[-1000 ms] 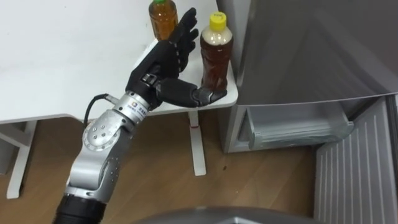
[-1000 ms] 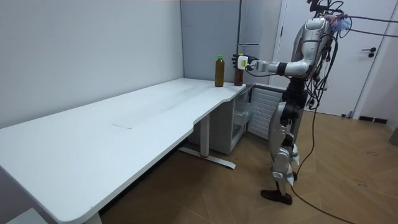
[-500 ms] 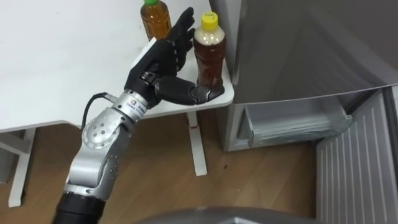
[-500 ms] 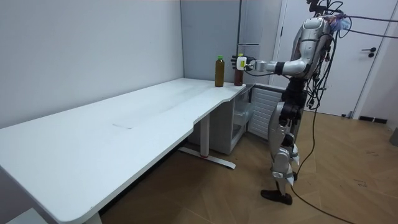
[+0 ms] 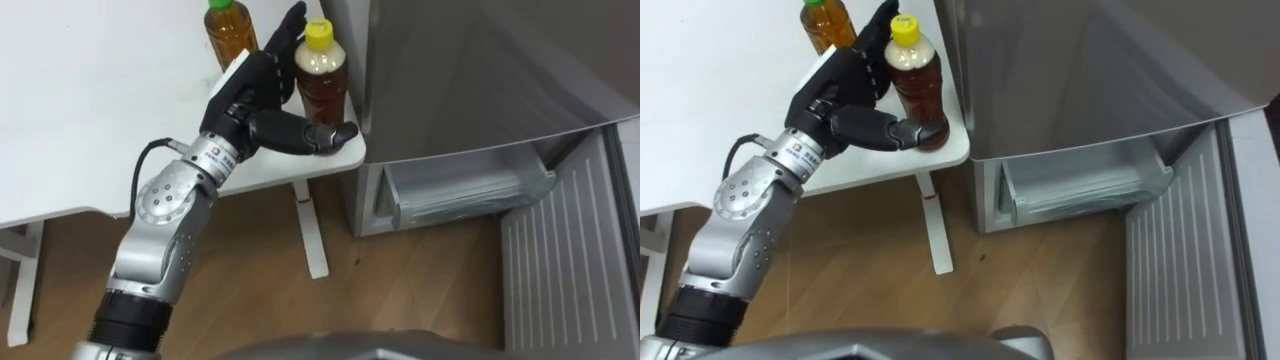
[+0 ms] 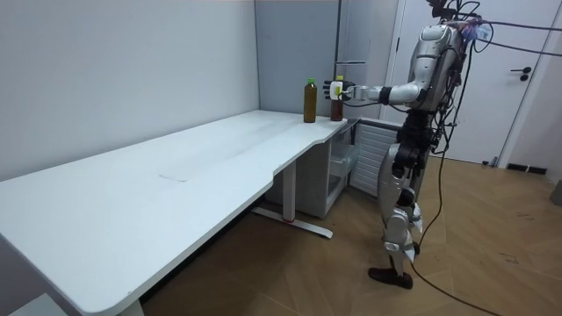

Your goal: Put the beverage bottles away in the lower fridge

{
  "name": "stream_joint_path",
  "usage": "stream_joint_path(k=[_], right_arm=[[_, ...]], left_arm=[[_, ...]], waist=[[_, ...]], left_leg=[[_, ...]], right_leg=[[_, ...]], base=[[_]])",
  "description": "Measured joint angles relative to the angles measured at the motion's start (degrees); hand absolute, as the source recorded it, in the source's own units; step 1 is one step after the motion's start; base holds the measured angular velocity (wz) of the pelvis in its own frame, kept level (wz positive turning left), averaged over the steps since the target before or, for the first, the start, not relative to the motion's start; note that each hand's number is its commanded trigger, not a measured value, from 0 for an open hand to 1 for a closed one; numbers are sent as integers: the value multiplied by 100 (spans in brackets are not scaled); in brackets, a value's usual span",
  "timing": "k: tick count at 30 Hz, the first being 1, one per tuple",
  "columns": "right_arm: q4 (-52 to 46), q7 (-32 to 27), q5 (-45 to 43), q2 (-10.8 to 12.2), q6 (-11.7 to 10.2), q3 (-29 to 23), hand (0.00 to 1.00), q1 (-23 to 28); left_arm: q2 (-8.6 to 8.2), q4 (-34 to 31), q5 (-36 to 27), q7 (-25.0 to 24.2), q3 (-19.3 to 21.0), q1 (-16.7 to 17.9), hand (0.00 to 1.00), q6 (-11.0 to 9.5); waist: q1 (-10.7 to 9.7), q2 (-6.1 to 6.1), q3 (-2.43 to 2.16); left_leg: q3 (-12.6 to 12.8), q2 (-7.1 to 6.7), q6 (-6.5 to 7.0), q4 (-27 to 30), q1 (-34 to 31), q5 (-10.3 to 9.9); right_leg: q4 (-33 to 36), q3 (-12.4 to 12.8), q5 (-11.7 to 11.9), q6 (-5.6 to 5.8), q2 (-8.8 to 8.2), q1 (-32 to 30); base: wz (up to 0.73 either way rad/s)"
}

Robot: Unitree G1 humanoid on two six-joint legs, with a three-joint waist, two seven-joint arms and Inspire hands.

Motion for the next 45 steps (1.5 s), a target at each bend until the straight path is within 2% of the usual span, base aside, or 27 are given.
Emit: stream_joint_path(k=[9,15,17,25,29,30,31,32,33,34,35,45], right_arm=[[-55,1,-96,-2,116,-49,0,8],[-64,0,-90,2,132,-53,0,15],[-74,-1,-80,2,203,-51,0,14],[-90,-13,-16,23,244,-39,0,11],[-90,-65,154,28,244,-40,0,11],[-92,-70,162,30,242,-40,0,10],[-96,-84,191,31,242,-41,0,10],[-101,-111,222,31,243,-41,0,13],[-106,-129,236,31,243,-41,0,16],[-116,-146,279,30,242,-41,0,17],[-118,-168,337,30,242,-41,0,17],[-107,-342,445,31,240,-43,0,19]], left_arm=[[4,206,-31,29,7,-137,0,9],[9,746,-32,101,17,-511,0,32],[10,933,-32,160,17,-589,0,71],[17,1195,-41,274,29,-621,0,150],[17,1366,-79,302,42,-892,0,158],[17,1376,-134,302,42,-921,21,158],[17,1405,-192,302,42,-966,33,157],[17,1437,-252,302,44,-973,60,157],[17,1455,-252,301,44,-973,76,157],[16,1490,-252,301,44,-973,97,159],[16,1515,-252,301,44,-973,100,159],[-4,1579,-249,348,40,-972,100,177]], waist=[[-30,-21,-7],[-30,-86,-37],[-32,-87,-44],[-49,-73,-51],[-48,-71,-49],[-48,-71,-49],[-50,-70,-49],[-51,-66,-51],[-53,-62,-52],[-59,-55,-50],[-61,-52,-48],[-91,-28,-30]], left_leg=[[34,0,1,-4,6,1],[62,3,2,-1,12,2],[77,6,2,-1,25,1],[160,48,0,2,48,0],[166,53,0,6,50,0],[168,53,0,6,50,0],[175,54,0,6,60,0],[184,55,0,6,71,0],[190,57,0,7,75,0],[199,60,-1,10,77,0],[201,61,0,10,77,0],[206,62,-1,10,99,-1]], right_leg=[[22,49,-1,2,1,-52],[91,72,-1,2,3,-94],[95,85,-1,2,7,-94],[96,158,9,-13,45,-101],[97,159,11,-17,51,-98],[96,160,11,-17,51,-98],[98,160,13,-19,51,-91],[99,161,13,-20,51,-82],[100,161,15,-22,51,-80],[100,161,16,-25,51,-80],[101,161,16,-25,51,-80],[96,159,17,-25,51,-58]], base=[[-2],[-2],[-4],[-4],[0],[0],[0],[-3],[-3],[0],[0],[0]])
